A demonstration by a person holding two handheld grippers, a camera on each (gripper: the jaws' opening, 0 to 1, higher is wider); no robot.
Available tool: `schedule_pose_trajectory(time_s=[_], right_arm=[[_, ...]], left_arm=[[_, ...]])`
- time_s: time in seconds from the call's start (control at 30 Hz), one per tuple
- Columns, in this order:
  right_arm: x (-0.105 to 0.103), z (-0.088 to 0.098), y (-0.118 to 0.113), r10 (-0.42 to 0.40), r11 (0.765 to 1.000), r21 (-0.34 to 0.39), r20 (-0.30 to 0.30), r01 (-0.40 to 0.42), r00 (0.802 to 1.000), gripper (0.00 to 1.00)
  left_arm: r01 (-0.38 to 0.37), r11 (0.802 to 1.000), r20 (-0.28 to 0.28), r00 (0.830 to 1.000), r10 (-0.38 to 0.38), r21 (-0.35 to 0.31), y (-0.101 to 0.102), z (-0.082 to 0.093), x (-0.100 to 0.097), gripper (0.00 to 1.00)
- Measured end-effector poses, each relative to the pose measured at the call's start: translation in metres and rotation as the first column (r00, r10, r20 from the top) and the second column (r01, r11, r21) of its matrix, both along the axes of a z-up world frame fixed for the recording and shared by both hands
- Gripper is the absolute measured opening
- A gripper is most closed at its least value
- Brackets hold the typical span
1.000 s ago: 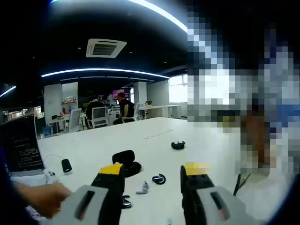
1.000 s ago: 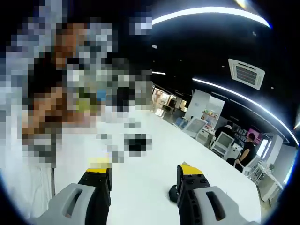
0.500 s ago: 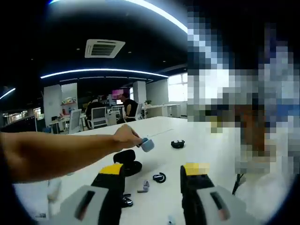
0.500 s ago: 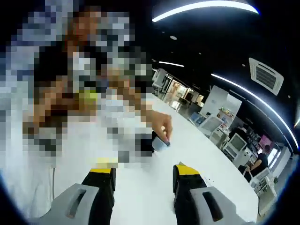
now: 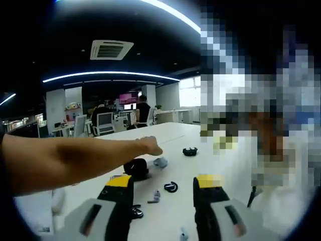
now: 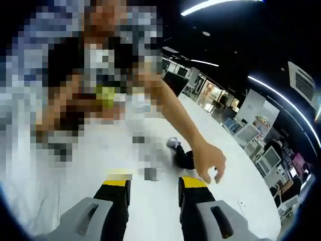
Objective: Pick up the earbuds from the table and place the earbuds into the earbud case
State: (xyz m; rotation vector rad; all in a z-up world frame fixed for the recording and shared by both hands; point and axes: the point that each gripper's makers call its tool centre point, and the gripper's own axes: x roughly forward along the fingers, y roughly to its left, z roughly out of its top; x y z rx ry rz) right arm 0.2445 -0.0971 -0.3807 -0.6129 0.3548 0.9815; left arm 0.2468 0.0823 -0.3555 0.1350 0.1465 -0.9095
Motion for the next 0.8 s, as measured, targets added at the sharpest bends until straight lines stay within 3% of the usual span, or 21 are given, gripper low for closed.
schedule_pose_trajectory(time_s=[0.27,0.5,0.8], right_arm=[[0.009,-0.026,0.038,0.099,0.992,-0.073,-0.086,-0.105,0.991,0.32],[0.005,-0.05,0.066,0.168,0.978,-0.098,-0.155,-0.184,0.974,0.31],[-0.034,-0.094,0.122,0.326,0.923,-0.122,-0.262,-0.366,0.909,0.3]], left_arm=[[-0.004,1.0,-0.017,1.0,0.004,0.006,0.005,-0.005,0.003,0.49],[-0.008,0.999,-0.034,0.999,0.009,0.049,0.01,-0.014,0.004,0.49],[-0.008,0.999,-0.037,0.999,0.01,0.054,0.014,-0.015,0.003,0.49]])
